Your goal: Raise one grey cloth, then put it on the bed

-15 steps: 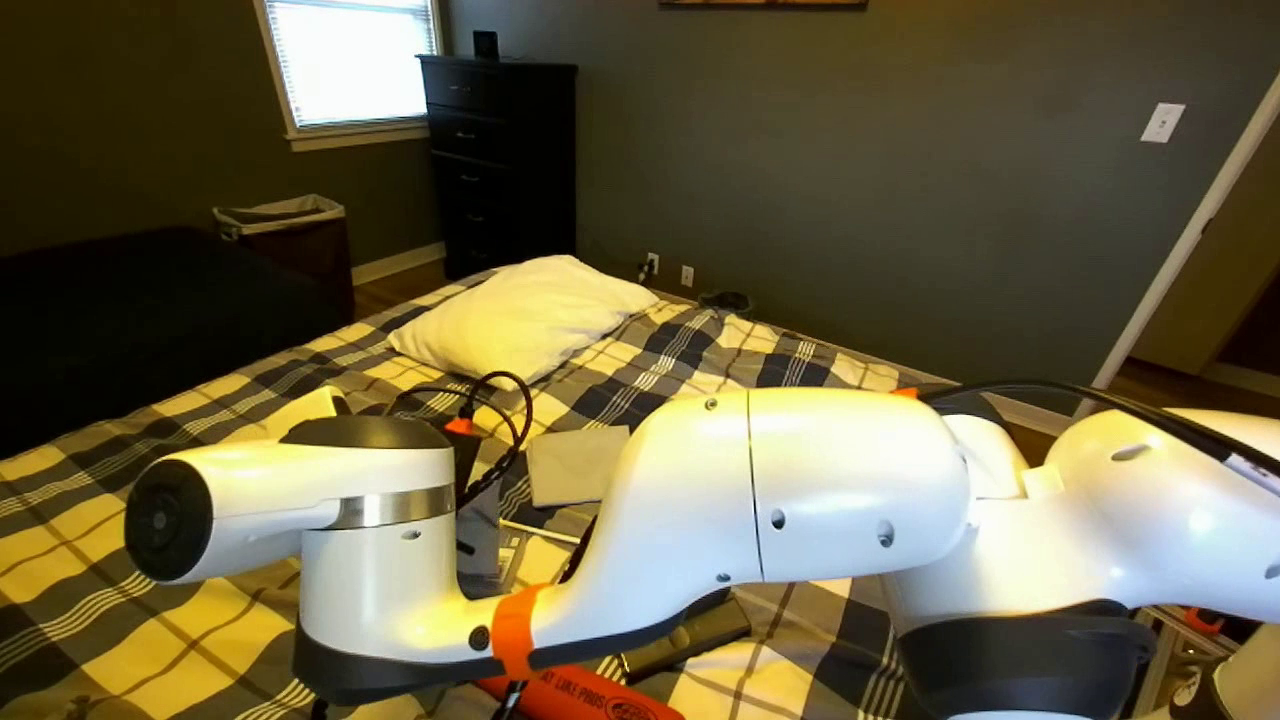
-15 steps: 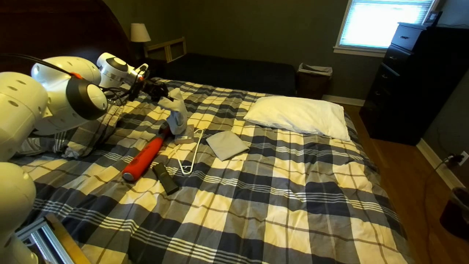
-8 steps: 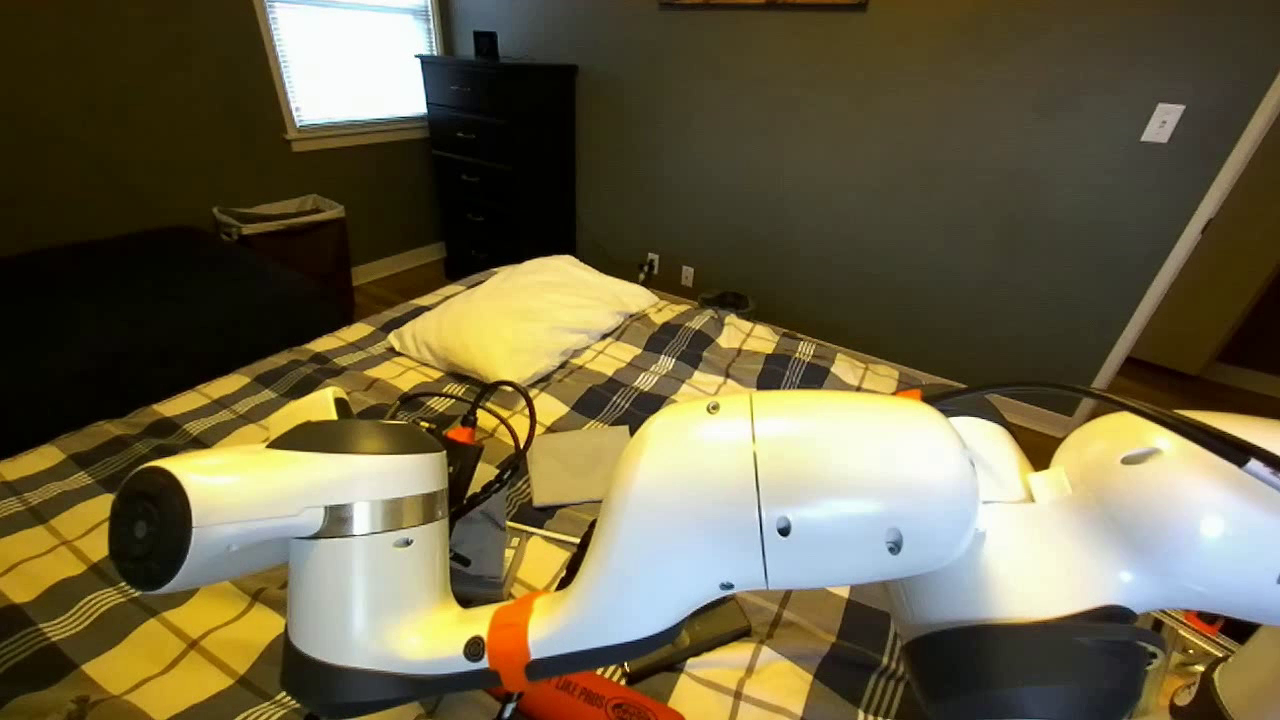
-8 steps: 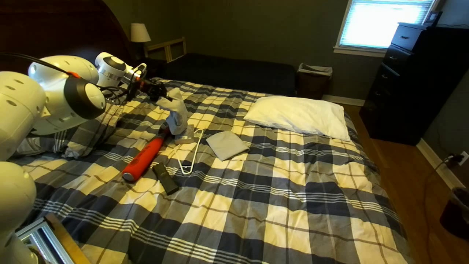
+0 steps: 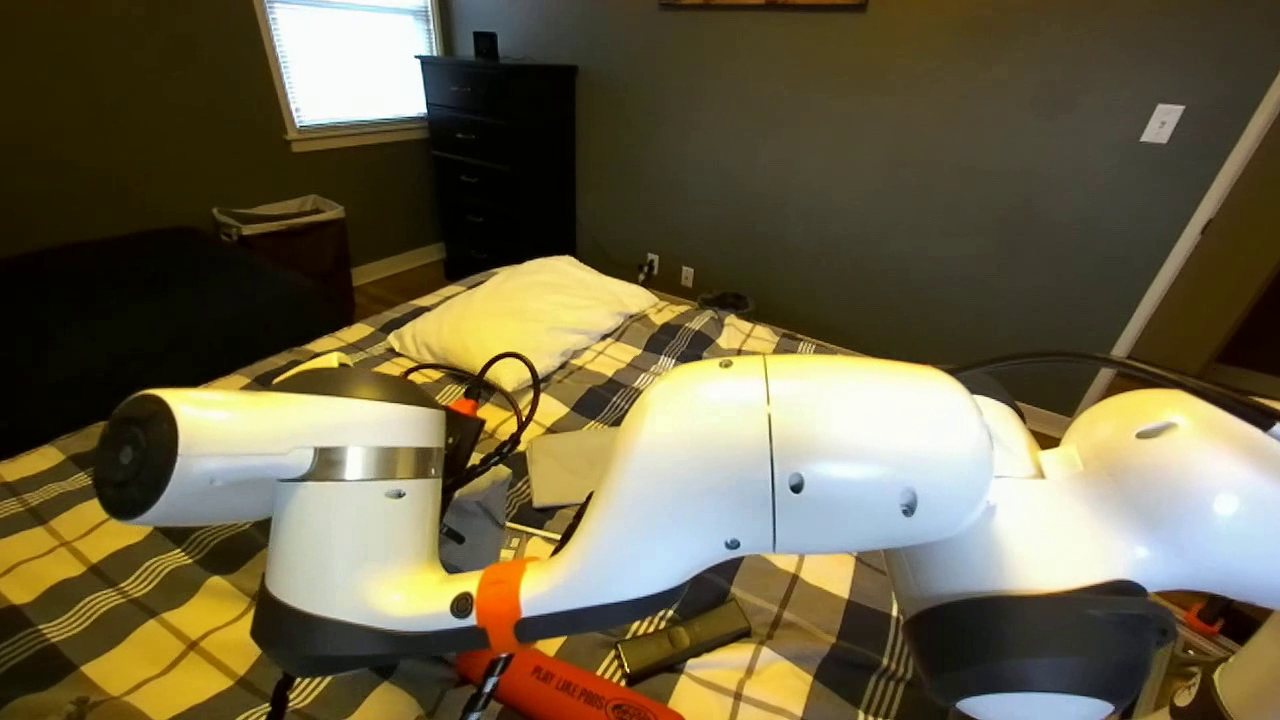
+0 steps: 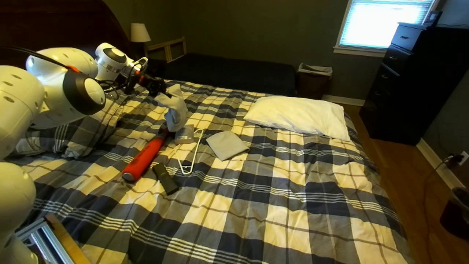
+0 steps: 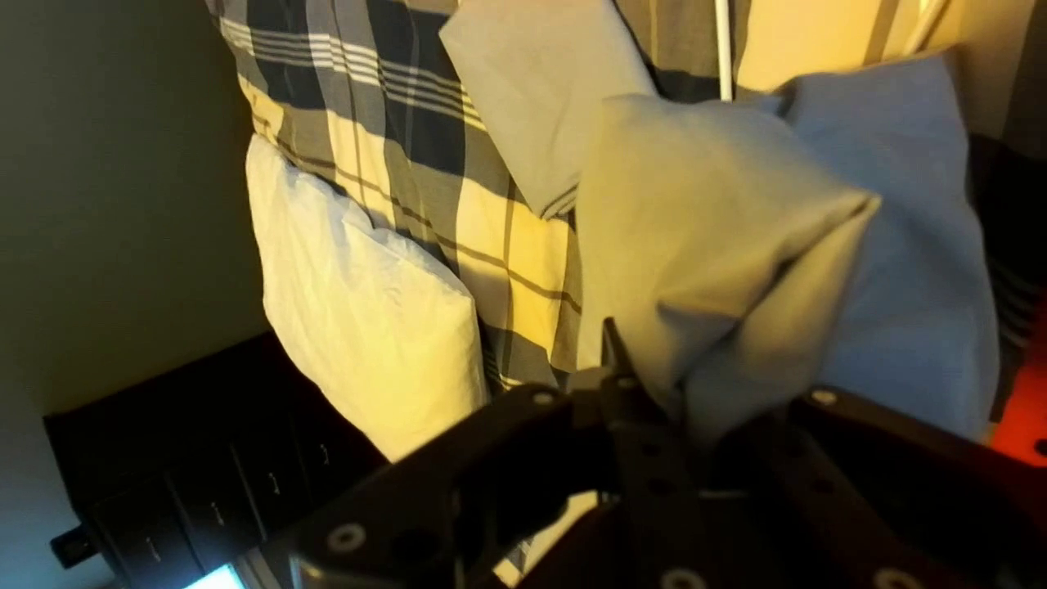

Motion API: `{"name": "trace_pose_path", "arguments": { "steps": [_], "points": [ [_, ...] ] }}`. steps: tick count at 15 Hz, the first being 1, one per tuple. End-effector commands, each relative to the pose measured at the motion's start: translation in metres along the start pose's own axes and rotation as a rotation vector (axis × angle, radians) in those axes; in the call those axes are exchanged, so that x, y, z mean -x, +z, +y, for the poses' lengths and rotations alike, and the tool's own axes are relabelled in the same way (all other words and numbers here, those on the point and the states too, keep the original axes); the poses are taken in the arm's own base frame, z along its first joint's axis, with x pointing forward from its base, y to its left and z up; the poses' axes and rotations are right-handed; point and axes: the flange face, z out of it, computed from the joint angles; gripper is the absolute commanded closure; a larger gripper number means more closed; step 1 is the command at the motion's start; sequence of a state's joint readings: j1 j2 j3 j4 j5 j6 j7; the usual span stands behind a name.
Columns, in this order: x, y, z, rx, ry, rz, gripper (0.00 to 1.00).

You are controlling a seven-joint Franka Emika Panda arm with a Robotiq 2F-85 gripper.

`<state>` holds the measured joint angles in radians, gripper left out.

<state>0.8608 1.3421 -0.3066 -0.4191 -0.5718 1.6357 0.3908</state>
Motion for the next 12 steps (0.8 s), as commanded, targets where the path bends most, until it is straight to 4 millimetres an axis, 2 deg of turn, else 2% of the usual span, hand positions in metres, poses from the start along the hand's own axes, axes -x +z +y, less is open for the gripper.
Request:
{"name": "trace_pose_path", "arguments": {
  "steps": [1,5,9,11,12],
  "points": [
    [0.012,-0.009,0.016,-0.069,-0.017,-0.153,0.98],
    [0.026,-0.008,0.032,-0.088,0.047,-0.304,0.98],
    [0.009,-0.004,0.049,-0.065,0.124,-0.208,0.98],
    [0.006,0.001,0.061,-0.085,0.193,-0.215,0.98],
    [0.009,-0.002,0.051,-0.063,0.137,-0.214,0.92]
  ]
}}
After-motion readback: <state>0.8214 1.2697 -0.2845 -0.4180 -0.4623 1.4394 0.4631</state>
